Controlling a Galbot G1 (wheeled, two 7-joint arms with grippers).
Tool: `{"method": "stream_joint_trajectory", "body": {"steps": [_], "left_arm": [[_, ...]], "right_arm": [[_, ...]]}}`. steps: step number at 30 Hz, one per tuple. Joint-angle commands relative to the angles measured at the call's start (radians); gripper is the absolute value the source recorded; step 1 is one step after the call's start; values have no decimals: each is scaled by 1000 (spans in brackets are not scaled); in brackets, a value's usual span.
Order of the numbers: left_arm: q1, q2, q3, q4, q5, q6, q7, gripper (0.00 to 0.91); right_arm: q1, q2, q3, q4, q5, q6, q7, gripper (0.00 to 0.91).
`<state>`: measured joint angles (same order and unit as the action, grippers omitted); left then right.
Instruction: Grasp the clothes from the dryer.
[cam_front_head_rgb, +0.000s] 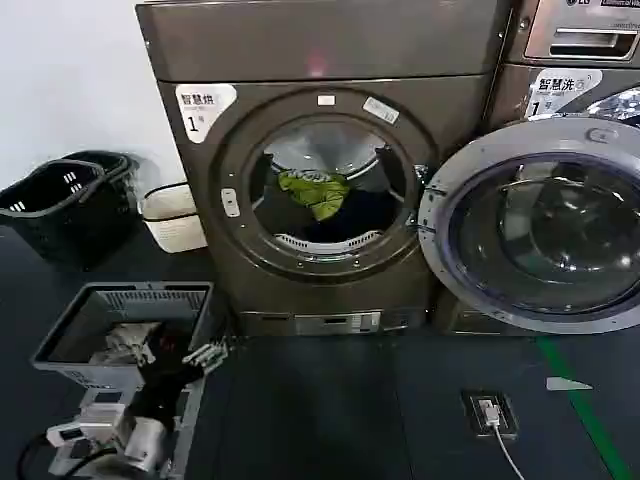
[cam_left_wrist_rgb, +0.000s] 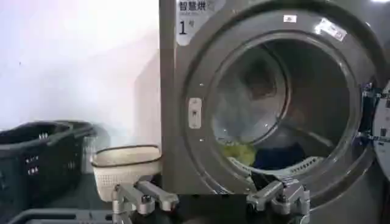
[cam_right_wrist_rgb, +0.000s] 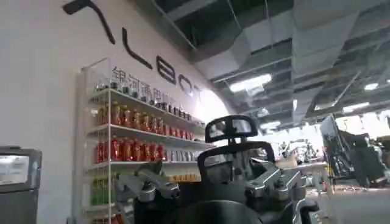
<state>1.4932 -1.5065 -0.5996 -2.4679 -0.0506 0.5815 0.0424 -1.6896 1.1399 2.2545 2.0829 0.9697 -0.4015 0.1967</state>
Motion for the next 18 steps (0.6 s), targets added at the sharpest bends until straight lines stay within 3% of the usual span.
{"method": "stream_joint_trajectory", "body": {"steps": [1, 18], "left_arm": [[2, -1, 2, -2, 35, -32, 1, 907], [8, 3, 5, -23, 15, -27, -2, 907]], "right_arm": [[0, 3, -4, 5, -15, 35, -19, 907], [-9, 2, 10, 14, 1, 37, -23, 907]]}}
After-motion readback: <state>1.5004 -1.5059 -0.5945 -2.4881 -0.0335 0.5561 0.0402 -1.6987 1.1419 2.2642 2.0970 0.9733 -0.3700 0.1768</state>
